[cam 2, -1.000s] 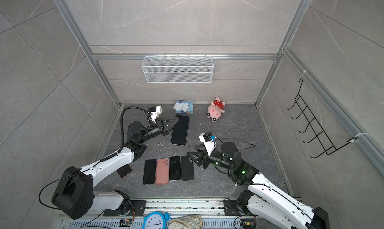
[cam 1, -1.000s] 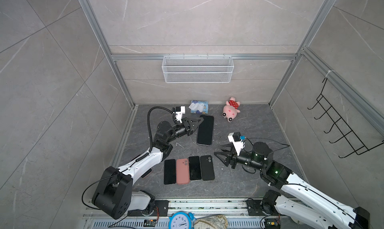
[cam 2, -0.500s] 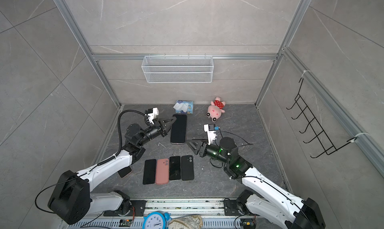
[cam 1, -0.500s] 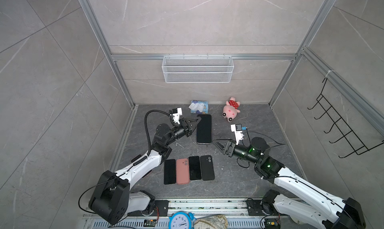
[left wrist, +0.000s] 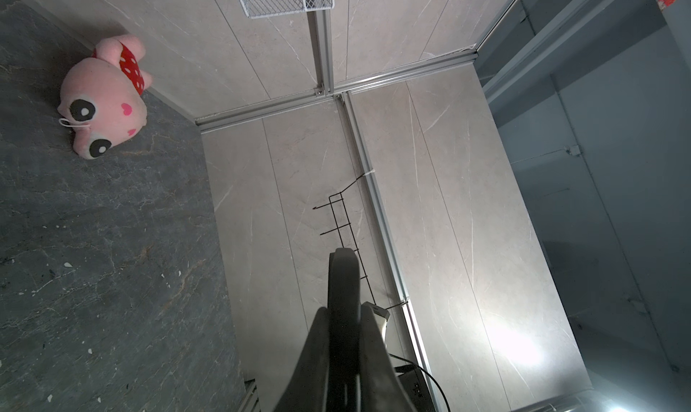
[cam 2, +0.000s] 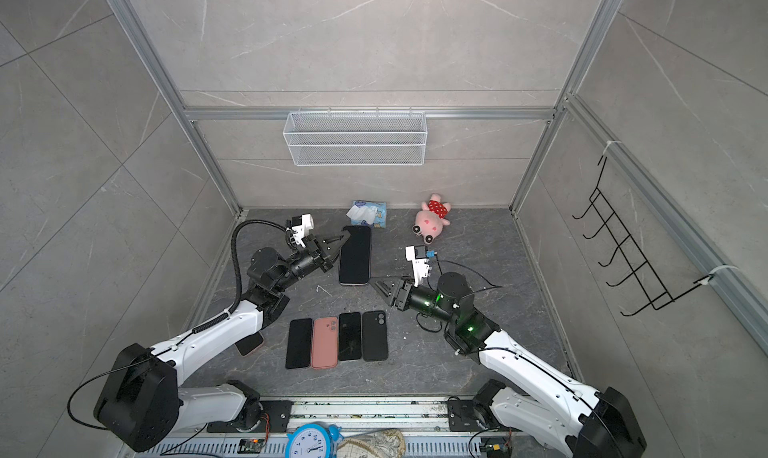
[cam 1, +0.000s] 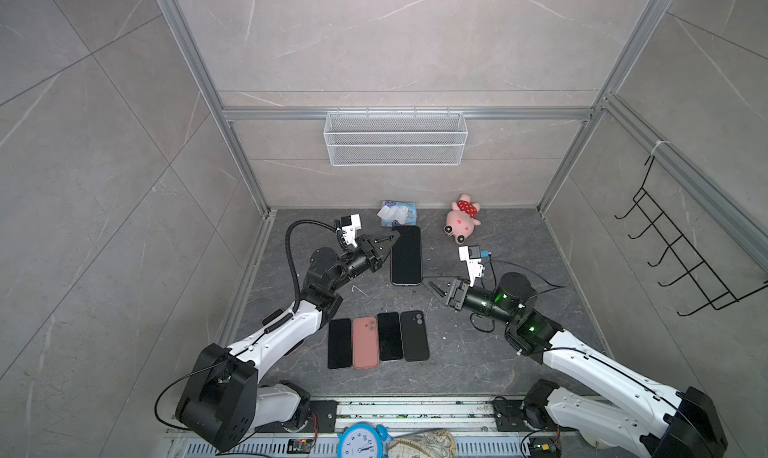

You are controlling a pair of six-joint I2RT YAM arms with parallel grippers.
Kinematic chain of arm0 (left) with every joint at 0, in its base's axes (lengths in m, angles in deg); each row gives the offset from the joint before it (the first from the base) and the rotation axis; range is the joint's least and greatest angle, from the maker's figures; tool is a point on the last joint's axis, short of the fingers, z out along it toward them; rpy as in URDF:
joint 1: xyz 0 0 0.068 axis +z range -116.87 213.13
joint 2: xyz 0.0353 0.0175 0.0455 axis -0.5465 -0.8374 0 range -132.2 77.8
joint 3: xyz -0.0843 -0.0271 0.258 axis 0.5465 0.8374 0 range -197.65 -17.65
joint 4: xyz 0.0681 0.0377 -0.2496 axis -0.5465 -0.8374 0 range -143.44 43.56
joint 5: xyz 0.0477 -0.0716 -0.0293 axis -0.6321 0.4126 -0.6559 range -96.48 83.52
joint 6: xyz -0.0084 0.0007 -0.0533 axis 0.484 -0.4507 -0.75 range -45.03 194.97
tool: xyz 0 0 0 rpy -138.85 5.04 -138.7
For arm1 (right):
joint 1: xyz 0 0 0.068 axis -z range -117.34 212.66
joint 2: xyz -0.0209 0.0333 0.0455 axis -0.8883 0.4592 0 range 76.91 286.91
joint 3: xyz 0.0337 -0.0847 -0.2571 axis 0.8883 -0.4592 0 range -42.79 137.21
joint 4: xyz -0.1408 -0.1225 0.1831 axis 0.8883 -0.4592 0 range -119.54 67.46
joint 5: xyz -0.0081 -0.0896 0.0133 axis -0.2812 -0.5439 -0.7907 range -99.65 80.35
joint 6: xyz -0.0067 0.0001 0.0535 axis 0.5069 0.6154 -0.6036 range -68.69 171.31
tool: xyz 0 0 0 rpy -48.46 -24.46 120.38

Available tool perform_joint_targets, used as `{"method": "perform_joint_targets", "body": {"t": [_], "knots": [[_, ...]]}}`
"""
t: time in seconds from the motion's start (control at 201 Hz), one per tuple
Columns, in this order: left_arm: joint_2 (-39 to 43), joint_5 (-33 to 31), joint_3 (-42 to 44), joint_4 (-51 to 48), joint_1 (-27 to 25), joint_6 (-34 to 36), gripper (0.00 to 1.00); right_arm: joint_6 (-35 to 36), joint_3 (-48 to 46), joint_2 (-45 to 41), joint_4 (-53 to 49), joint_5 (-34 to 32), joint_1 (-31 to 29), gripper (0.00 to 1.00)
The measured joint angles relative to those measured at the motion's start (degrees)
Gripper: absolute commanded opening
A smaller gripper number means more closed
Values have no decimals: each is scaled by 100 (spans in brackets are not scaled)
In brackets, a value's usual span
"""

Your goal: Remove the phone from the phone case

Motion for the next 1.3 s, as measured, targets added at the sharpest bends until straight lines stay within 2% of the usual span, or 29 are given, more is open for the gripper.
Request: {"method": "perform_joint_targets", "body": {"t": [0.304, 0.633, 0.713, 0.902, 1.071, 1.176, 1.196, 1.251, 1.3], "knots": [[0, -101, 0, 37, 31, -7, 0, -92, -17, 304, 330, 101, 9, 42], [0, -98, 98, 107, -68, -4, 0, -157, -79, 538, 505, 260, 2, 39], [0, -107, 221, 118, -81, -7, 0, -247, -81, 538, 592, 339, -2, 33], [-9, -181, 415, 219, -83, -17, 0, -498, -232, 549, 841, 490, 0, 11], [-160, -240, 527, 341, -111, -11, 0, -776, -326, 553, 879, 509, 15, 0], [-389, -308, 557, 527, -190, -4, 0, -857, -407, 553, 811, 476, 52, 0], [-437, -321, 557, 542, -201, -4, 3, -857, -420, 551, 769, 461, 61, 0], [-577, -345, 564, 597, -236, 2, 28, -857, -446, 516, 623, 382, 72, 0], [-686, -374, 570, 599, -295, 31, 36, -850, -455, 455, 415, 361, 66, 0]]}}
